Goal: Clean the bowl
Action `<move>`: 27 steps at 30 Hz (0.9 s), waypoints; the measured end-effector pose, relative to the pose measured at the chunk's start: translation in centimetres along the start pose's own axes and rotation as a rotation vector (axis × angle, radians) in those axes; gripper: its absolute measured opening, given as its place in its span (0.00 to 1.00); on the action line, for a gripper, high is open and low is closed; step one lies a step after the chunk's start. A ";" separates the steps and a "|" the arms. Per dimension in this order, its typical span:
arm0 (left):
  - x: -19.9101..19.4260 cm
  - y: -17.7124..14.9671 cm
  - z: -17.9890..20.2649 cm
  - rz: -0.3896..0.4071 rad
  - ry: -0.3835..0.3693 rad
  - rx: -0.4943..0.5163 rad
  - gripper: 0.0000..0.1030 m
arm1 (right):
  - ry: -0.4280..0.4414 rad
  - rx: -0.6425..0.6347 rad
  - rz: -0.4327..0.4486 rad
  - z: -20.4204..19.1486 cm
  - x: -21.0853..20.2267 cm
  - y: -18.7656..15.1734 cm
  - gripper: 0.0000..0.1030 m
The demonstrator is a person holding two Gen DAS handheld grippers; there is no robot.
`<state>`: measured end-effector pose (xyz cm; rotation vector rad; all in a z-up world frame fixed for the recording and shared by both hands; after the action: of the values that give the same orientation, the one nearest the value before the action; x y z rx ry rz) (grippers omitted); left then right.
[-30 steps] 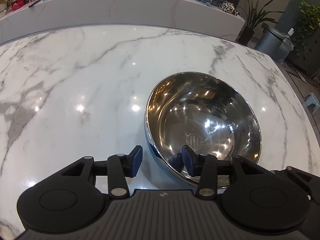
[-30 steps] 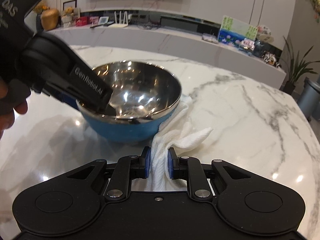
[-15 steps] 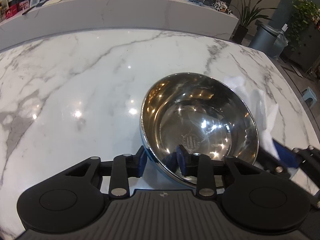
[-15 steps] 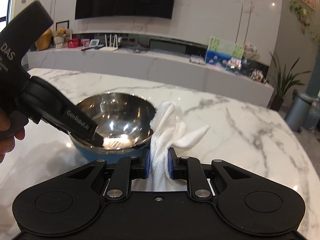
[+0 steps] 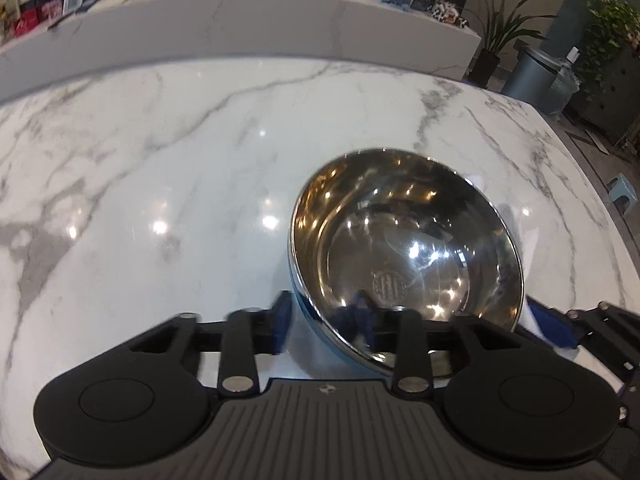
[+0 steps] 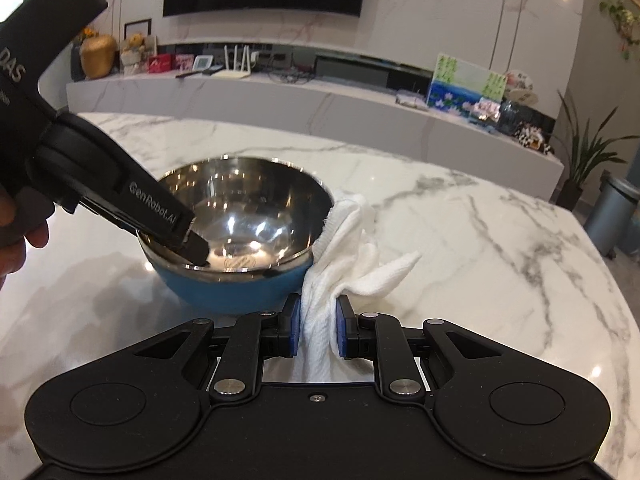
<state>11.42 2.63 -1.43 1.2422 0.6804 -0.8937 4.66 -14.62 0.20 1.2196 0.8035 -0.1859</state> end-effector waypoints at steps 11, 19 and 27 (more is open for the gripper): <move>0.1 -0.1 0.0 -0.001 -0.025 0.021 0.36 | -0.013 0.001 -0.006 0.0 0.2 -0.3 0.16; -0.3 0.5 -0.6 0.043 0.010 0.031 0.19 | -0.079 0.010 0.106 1.2 -1.4 0.4 0.16; -0.2 0.7 -0.5 0.057 -0.003 0.053 0.18 | -0.027 -0.022 0.098 0.3 -1.3 0.4 0.16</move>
<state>11.88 3.22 -1.00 1.3014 0.6195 -0.8708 4.04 -15.10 1.37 1.2300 0.7195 -0.1132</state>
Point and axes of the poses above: each gripper's, at about its wrist camera, not at the fingertips, and x roughly the way its jaws point, z to its right, y to its top, the point moved 2 cm from there along x, roughly the way its jaws point, and after that the axes turned 1 degree about -y, right-handed, at the moved point
